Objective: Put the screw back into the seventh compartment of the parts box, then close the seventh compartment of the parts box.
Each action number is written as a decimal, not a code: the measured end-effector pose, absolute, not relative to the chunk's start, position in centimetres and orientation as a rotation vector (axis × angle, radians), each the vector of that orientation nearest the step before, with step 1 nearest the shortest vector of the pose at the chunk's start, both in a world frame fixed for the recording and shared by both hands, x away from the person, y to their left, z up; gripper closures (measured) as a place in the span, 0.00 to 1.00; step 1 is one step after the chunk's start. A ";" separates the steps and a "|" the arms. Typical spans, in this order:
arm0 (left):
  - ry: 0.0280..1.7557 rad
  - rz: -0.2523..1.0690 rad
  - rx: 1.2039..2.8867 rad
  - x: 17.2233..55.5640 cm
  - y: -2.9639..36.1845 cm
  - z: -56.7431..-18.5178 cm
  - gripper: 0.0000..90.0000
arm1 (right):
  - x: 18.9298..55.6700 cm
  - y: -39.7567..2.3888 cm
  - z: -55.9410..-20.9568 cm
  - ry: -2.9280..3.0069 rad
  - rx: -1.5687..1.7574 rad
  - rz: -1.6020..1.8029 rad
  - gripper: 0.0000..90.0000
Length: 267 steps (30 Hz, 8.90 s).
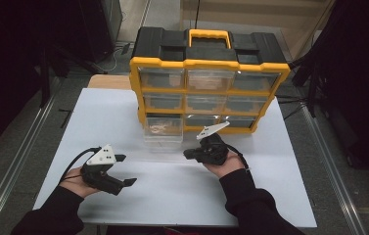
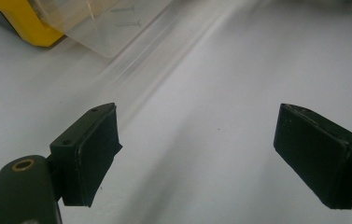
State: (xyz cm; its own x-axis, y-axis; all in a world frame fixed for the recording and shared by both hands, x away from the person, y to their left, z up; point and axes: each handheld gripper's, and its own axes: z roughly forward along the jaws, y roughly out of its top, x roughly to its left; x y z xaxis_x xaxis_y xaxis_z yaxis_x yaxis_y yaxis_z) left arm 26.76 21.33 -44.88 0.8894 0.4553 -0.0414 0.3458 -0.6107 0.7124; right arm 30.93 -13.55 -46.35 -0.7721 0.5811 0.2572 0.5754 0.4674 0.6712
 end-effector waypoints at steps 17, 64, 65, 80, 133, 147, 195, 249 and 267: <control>0.573 0.187 2.289 26.8 21.4 -44.9 0.16 | 30.9 -13.4 -43.8 2.655 1.095 1.279 0.99; 0.578 0.180 2.279 26.8 21.2 -45.0 0.16 | 33.3 -12.4 -36.8 2.604 1.072 1.336 0.99; 0.578 0.177 2.278 26.8 21.2 -45.1 0.16 | 33.4 -12.4 -36.8 2.605 1.074 1.331 0.99; 0.578 0.177 2.277 26.8 21.2 -45.1 0.16 | 34.8 -11.1 -37.0 2.594 1.096 1.310 0.99; 0.569 0.171 2.277 26.9 21.2 -45.1 0.16 | 36.8 -6.9 -41.2 2.564 1.133 1.242 0.99; 0.567 0.173 2.283 26.9 21.2 -45.2 0.16 | 37.0 -6.6 -42.2 2.581 1.150 1.202 0.99; 0.567 0.169 2.285 26.9 21.2 -45.2 0.16 | 34.5 -8.4 -39.8 2.539 0.970 1.378 0.40; 0.579 0.173 2.261 27.0 21.9 -45.0 0.16 | 30.3 -8.2 -41.7 2.486 0.976 1.364 0.44; 0.571 0.174 2.264 27.2 21.6 -45.0 0.16 | 29.5 -8.5 -43.3 2.407 1.076 1.384 0.87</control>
State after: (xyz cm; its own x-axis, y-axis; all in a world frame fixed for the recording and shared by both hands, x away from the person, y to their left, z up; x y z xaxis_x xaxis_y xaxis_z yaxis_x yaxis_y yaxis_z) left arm 27.17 21.61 -45.03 0.8897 0.4534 -0.0532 0.3470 -0.5958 0.7243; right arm 29.46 -8.53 -43.27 -0.7272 0.6560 0.2019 0.5045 0.3114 0.8053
